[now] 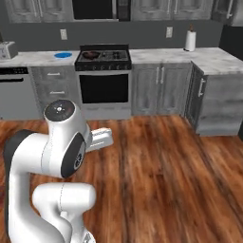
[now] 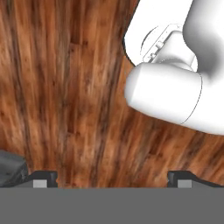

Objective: Place the cold items (peach and mango) from the fridge in one tupperware on the dining counter. Place the warm items (hot dog and kebab skewer) in the stove area in another tupperware.

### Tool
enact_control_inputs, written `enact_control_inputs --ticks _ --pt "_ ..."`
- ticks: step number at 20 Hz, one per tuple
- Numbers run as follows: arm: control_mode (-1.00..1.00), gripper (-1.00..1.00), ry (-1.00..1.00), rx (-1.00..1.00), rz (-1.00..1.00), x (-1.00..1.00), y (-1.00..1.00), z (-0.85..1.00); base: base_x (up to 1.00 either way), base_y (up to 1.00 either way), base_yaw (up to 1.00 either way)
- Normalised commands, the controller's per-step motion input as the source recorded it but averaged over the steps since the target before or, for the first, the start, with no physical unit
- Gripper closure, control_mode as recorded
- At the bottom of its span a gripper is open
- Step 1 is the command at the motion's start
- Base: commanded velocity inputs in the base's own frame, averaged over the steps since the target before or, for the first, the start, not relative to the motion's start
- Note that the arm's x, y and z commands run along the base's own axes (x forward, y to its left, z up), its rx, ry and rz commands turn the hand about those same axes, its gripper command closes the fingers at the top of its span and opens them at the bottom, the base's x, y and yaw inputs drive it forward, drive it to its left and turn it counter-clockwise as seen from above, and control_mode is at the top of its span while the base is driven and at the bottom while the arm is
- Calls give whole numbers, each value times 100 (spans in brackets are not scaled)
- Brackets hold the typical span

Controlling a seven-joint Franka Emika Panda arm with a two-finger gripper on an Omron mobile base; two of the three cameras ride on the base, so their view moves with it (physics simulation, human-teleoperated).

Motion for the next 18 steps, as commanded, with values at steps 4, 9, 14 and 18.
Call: enact_control_inputs --ticks 4,9,14,18 --pt "100 -100 0 0 0 0 0 0 100 70 0" --pt "100 -100 0 0 0 0 0 0 100 77 0" --pt "100 -100 0 0 0 0 0 0 100 54 0" --pt "100 -100 0 0 0 0 0 0 100 11 18"
